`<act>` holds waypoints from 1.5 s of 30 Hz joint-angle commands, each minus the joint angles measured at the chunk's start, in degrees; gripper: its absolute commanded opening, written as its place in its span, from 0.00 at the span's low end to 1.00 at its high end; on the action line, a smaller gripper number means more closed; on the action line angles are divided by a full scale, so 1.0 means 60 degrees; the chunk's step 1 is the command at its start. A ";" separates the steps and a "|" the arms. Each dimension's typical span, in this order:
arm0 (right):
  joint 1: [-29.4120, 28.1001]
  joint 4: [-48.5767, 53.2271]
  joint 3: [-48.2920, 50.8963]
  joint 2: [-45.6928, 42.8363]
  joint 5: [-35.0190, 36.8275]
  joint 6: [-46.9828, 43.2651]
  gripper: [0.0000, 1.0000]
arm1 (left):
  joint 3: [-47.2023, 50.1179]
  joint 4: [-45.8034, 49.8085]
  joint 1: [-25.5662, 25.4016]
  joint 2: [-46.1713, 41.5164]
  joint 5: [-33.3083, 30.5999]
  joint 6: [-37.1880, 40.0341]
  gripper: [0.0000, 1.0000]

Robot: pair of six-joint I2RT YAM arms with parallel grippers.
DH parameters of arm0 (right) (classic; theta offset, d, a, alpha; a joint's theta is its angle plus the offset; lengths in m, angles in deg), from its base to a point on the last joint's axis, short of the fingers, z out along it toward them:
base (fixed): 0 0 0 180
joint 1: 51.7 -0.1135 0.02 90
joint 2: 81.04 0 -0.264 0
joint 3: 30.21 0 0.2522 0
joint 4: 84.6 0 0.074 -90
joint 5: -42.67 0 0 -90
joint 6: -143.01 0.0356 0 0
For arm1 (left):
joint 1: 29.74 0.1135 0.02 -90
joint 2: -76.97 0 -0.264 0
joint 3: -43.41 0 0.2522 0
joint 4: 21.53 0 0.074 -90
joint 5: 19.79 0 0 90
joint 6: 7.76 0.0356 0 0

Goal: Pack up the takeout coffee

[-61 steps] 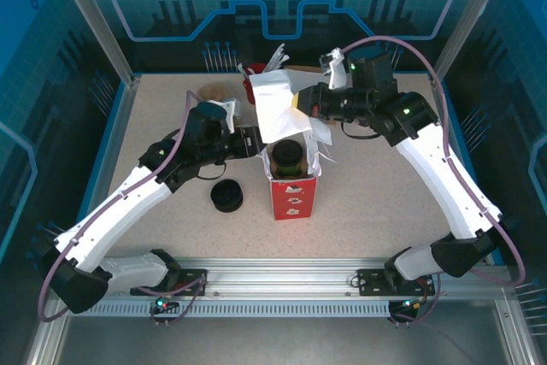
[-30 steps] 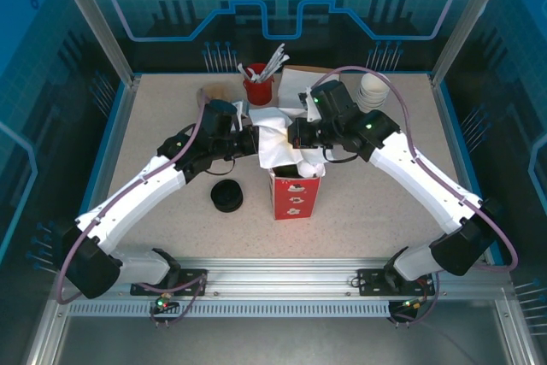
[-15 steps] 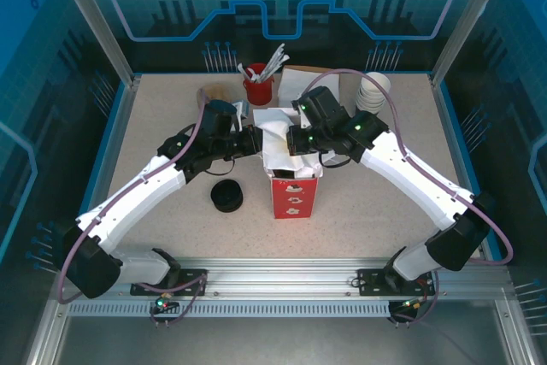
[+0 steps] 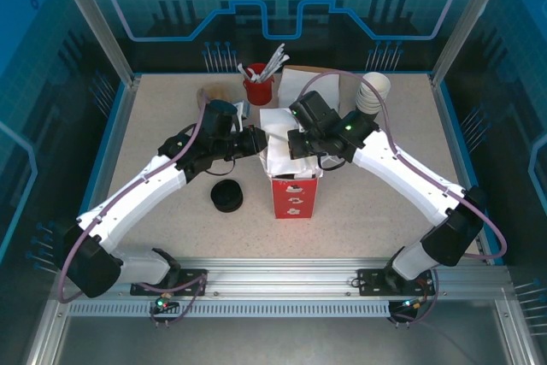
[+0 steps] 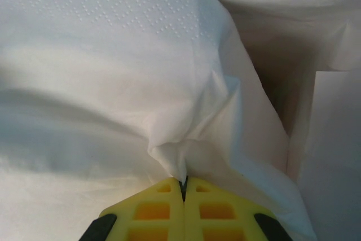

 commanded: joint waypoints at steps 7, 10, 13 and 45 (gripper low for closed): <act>-0.0199 0.0560 0.0067 0.0262 0.0747 -0.0287 0.00 | -0.0065 0.0170 0.0063 0.0075 0.0226 0.0037 0.17; -0.0223 0.0545 0.0146 0.0374 0.0598 -0.0325 0.00 | -0.0083 0.0174 0.0071 0.0075 0.0220 0.0020 0.17; -0.0241 0.0670 0.0053 0.0575 0.0400 -0.0405 0.00 | -0.0111 0.0164 0.0069 0.0090 0.0234 -0.0006 0.17; -0.0410 0.2135 -0.1534 0.1402 0.0560 -0.0621 0.17 | -0.0354 0.0116 0.0061 0.0412 0.0324 -0.0044 0.19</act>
